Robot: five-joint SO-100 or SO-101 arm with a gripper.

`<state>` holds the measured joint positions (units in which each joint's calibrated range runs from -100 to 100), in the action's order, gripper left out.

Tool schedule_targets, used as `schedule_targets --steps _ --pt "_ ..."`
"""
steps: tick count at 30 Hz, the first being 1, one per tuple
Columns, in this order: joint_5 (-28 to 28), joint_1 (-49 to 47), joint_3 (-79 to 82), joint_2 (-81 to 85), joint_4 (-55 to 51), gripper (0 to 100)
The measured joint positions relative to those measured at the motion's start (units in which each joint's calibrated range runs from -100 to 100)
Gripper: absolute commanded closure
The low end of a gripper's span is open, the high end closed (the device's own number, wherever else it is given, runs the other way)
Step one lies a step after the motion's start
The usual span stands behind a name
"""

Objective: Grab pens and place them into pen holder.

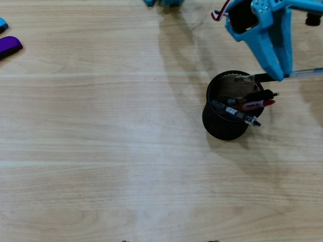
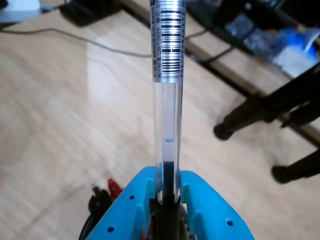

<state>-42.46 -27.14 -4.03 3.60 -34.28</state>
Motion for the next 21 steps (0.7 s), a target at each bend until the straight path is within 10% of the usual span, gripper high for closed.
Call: schedule_targets --steps 21 --pt "-1.10 0.51 28.15 2.12 13.70 81"
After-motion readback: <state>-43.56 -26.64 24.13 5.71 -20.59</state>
